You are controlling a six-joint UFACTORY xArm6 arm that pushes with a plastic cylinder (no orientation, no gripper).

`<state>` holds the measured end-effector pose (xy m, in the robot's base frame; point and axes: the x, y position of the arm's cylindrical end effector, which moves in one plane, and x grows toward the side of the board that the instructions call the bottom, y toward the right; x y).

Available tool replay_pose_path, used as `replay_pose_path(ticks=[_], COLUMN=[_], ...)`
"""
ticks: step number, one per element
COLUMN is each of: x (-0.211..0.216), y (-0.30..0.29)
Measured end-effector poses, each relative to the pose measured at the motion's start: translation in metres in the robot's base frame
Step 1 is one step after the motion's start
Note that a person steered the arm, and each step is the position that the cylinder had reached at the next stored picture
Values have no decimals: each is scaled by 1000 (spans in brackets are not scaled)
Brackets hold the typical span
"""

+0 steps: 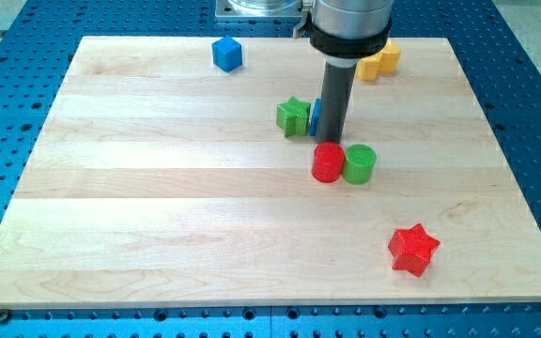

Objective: Place the blue triangle bottom right to the blue cube

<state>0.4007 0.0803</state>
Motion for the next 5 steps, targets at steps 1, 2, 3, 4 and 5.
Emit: replay_pose_path(ticks=[1, 2, 3, 4, 5], x=[-49, -52, -99, -105, -125], y=[-6, 4, -42, -49, -59])
